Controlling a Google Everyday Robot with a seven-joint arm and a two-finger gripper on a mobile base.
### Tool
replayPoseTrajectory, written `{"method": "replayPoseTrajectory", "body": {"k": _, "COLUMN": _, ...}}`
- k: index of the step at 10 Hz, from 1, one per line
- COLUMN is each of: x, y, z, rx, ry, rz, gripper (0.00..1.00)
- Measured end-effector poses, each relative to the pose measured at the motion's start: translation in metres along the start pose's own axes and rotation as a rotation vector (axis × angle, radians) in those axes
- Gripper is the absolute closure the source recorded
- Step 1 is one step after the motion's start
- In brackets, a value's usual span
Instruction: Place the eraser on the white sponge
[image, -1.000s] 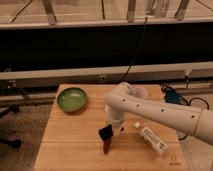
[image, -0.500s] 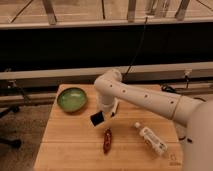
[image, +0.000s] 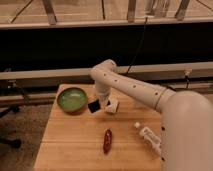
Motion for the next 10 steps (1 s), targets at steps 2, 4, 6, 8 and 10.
{"method": "replayPoseTrajectory", "body": {"k": 2, "x": 0.033, "y": 0.002, "z": 0.005, "rx": -0.003, "ry": 0.007, "rz": 0.059, "gripper": 1.00}}
{"method": "replayPoseTrajectory", "body": {"k": 4, "x": 0.048, "y": 0.005, "z": 0.009, "rx": -0.007, "ry": 0.008, "rz": 0.096, "gripper": 0.98}}
{"method": "replayPoseTrajectory", "body": {"k": 6, "x": 0.061, "y": 0.008, "z": 0.017, "rx": -0.019, "ry": 0.007, "rz": 0.130, "gripper": 0.81}}
{"method": "replayPoseTrajectory", "body": {"k": 8, "x": 0.070, "y": 0.009, "z": 0.024, "rx": -0.026, "ry": 0.004, "rz": 0.158, "gripper": 0.61}}
{"method": "replayPoseTrajectory", "body": {"k": 10, "x": 0.076, "y": 0.008, "z": 0.030, "rx": -0.034, "ry": 0.008, "rz": 0.176, "gripper": 0.38}}
